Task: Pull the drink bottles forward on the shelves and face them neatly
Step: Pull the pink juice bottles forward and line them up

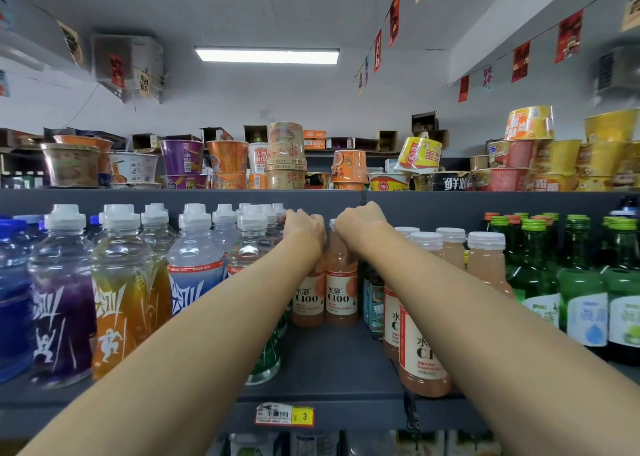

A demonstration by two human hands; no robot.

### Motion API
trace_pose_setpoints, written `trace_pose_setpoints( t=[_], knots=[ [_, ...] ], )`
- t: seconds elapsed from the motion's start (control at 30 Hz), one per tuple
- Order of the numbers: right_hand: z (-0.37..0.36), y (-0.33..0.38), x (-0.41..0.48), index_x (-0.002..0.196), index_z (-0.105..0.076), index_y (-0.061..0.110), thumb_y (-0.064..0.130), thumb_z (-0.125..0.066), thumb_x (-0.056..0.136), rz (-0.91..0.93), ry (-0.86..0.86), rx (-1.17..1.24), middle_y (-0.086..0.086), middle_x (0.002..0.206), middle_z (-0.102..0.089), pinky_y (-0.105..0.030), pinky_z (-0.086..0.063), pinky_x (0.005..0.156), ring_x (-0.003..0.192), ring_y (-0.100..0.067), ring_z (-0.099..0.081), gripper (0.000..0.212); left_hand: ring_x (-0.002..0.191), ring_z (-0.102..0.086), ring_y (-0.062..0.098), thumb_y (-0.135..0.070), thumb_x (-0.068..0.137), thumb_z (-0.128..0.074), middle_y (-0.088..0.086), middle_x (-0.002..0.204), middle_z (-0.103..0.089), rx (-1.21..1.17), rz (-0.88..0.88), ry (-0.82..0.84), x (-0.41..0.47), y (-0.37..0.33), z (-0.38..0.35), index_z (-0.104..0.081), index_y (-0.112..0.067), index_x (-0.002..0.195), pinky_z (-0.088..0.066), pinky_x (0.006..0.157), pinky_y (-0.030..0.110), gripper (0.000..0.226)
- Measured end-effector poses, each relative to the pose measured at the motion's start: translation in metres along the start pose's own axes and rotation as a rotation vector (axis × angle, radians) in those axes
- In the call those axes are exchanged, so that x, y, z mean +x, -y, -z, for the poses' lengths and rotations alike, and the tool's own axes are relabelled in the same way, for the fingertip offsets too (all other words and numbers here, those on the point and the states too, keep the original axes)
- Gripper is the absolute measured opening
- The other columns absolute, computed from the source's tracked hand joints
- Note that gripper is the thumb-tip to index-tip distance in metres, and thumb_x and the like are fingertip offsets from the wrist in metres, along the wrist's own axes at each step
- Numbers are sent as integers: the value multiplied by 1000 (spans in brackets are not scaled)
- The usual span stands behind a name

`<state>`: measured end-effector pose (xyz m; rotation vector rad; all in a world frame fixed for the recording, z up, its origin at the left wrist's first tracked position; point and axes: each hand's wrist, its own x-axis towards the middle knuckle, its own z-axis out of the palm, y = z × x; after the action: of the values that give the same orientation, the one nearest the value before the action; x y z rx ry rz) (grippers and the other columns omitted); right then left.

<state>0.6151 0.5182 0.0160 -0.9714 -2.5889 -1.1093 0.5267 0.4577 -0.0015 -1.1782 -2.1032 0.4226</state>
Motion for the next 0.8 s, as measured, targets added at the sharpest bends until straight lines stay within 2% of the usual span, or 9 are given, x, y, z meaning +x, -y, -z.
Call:
trace_pose_setpoints(
  t=[0.07, 0.13, 0.3, 0.37, 0.43, 0.5, 0.6, 0.67, 0.8],
  knots=[
    [10, -5, -8, 118, -65, 17, 40, -71, 90, 0, -1, -24, -2, 96, -59, -34, -40, 71, 101, -24, -65, 37, 137, -42, 34, -31, 91, -70, 22, 153, -34, -116, 40, 0, -4, -1, 3, -17, 3, 152, -39, 110, 45, 88],
    [23, -13, -18, 119, -64, 16, 39, -73, 89, 14, 17, -24, -2, 94, -58, -34, -41, 66, 94, -23, -63, 39, 138, -40, 35, -29, 90, -71, 25, 154, -30, -170, 37, -25, -12, -2, 10, -12, 5, 152, -39, 108, 43, 92],
    [40, -36, -49, 116, -61, 13, 43, -71, 90, 64, -25, 41, 0, 85, -56, -29, -40, 53, 72, -14, -56, 42, 124, -49, 31, -30, 89, -67, 18, 136, -48, -257, -30, -185, -32, -4, 24, -32, -2, 139, -45, 97, 41, 67],
    [39, -46, -64, 118, -61, 14, 46, -66, 92, 75, -82, 105, 0, 90, -58, -29, -43, 57, 75, -15, -56, 41, 125, -46, 32, -30, 90, -64, 17, 136, -47, -383, -51, -241, -40, -6, 27, -34, -3, 139, -44, 99, 42, 64],
    [38, -56, -78, 117, -59, 16, 48, -55, 98, 92, -135, 164, -3, 98, -61, -35, -52, 68, 87, -19, -60, 38, 126, -44, 33, -29, 93, -58, 17, 136, -45, -586, -63, -326, -49, -11, 28, -35, -4, 139, -42, 98, 43, 57],
    [34, -65, -92, 105, -56, 20, 46, -43, 103, 107, -181, 222, -4, 100, -61, -41, -54, 79, 90, -22, -61, 29, 127, -43, 31, -24, 94, -53, 16, 136, -45, -791, -70, -434, -59, -18, 31, -39, -6, 139, -42, 99, 43, 50],
    [24, -77, -108, 83, -52, 21, 42, -32, 107, 107, -212, 441, -3, 87, -61, -38, -51, 72, 79, -19, -61, 38, 124, -45, 26, -26, 92, -56, 9, 130, -49, -1035, -181, -489, -71, -27, 39, -46, -14, 135, -43, 102, 46, 45],
    [18, -84, -118, 80, -55, 22, 39, -29, 108, 101, -220, 548, -3, 82, -60, -34, -43, 65, 74, -16, -59, 41, 123, -45, 23, -30, 87, -62, 6, 131, -47, -1090, -247, -426, -79, -32, 45, -45, -17, 138, -43, 103, 44, 56],
    [6, -96, -133, 81, -54, 24, 39, -29, 107, 86, -293, 590, 2, 80, -57, -31, -35, 59, 73, -12, -55, 39, 131, -42, 20, -47, 75, -63, 5, 149, -36, -1150, -257, -315, -88, -40, 51, -27, -21, 153, -40, 102, 34, 90]
  ],
)
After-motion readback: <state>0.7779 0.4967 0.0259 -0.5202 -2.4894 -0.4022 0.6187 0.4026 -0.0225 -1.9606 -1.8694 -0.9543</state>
